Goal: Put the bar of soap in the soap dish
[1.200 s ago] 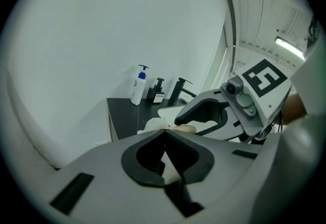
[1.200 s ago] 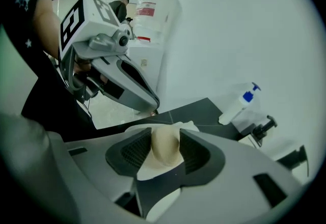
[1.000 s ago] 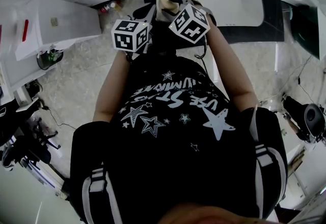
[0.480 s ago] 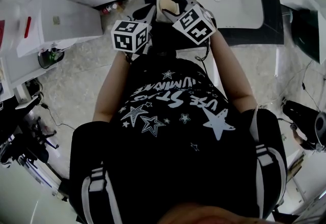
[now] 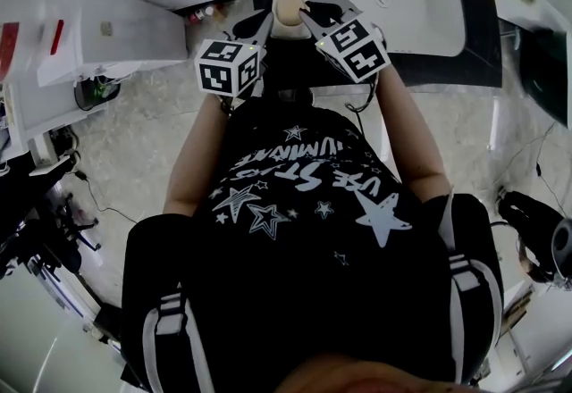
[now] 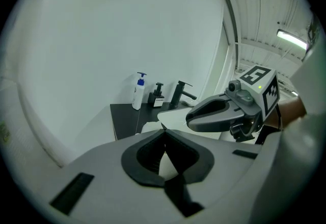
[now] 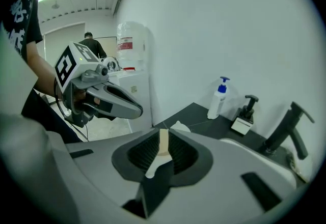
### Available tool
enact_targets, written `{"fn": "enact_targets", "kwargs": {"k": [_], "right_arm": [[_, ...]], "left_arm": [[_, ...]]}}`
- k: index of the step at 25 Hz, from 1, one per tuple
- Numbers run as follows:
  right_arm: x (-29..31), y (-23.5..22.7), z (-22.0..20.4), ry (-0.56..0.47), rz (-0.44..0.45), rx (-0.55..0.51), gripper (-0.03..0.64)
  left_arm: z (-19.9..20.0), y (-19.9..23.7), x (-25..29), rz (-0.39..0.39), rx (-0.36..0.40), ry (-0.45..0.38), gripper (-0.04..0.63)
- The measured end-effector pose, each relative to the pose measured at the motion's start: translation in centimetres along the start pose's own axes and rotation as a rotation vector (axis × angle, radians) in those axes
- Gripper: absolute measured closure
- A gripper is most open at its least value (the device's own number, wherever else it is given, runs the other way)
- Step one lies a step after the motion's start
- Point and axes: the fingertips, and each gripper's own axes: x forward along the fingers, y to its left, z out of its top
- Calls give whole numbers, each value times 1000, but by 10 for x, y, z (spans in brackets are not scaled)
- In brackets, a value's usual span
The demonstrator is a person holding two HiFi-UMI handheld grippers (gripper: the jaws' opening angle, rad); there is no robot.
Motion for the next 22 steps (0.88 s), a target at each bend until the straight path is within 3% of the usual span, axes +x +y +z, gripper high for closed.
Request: {"fn": "enact_targets", "kwargs": {"k": [6, 10, 22], "right_arm": [[-6, -5, -8, -59, -7, -13, 600], [-16, -13, -7, -148, -41, 80, 609], [-24, -7, -9, -204, -138, 283, 611]], "left_arm": [[-11, -14, -10, 54, -4, -10, 584], [-19, -20, -19, 80, -8, -3, 584], [-13, -5, -48, 4, 31, -20, 584]]}}
